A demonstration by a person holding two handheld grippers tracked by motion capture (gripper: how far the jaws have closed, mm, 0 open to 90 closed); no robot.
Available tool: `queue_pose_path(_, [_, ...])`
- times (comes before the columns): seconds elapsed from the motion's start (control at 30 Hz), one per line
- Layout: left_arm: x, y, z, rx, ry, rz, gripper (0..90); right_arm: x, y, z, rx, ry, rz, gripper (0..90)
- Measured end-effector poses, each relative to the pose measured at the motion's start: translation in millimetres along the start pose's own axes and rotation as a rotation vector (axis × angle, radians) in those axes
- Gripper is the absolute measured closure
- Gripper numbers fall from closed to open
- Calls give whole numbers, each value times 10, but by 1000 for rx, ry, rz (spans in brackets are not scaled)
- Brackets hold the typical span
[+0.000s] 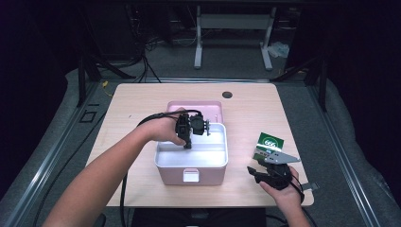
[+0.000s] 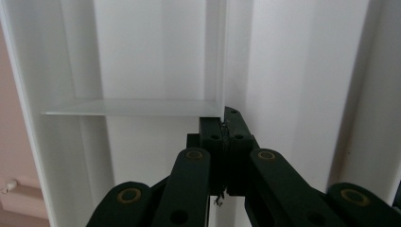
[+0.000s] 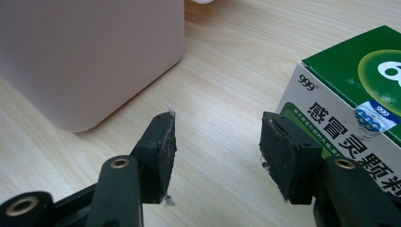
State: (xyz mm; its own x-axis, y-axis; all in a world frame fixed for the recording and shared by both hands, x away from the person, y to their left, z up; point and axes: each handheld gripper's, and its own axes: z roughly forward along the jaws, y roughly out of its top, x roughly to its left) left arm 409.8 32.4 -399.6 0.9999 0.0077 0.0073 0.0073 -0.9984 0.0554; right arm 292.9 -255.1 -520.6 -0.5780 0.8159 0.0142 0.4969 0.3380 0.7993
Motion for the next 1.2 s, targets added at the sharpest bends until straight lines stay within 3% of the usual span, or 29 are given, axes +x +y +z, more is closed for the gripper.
queue_pose_path(0.33, [-32,-70,-220,-19,26,-11,894,4,3,-6,-5,2,3,457])
queue_pose_path(0.67, [24,-373,-343,-15,52,-63,893,-2,3,-18,-2,-6,3,456])
queue_pose_path(0.77, [52,-507,-365,-16,50,-84,893,3,4,-16,-1,-6,4,456])
queue_pose_path(0.83, [93,-680,-377,-10,52,-112,893,2,4,-22,3,-8,3,456])
queue_pose_path(0.87, [93,-680,-377,-10,52,-112,893,2,4,-22,3,-8,3,456])
queue_pose_path(0.9, [115,-814,-376,-14,57,-133,893,-2,3,-26,3,-9,3,456])
queue_pose_path(0.97, [129,-879,-375,-8,53,-144,893,-1,3,-29,2,-10,4,456])
queue_pose_path(1.13, [163,-1268,-370,-20,47,-214,893,1,6,-27,1,-10,2,456])
queue_pose_path(1.2, [169,-1348,-374,-22,44,-230,893,2,5,-24,-2,-10,3,456])
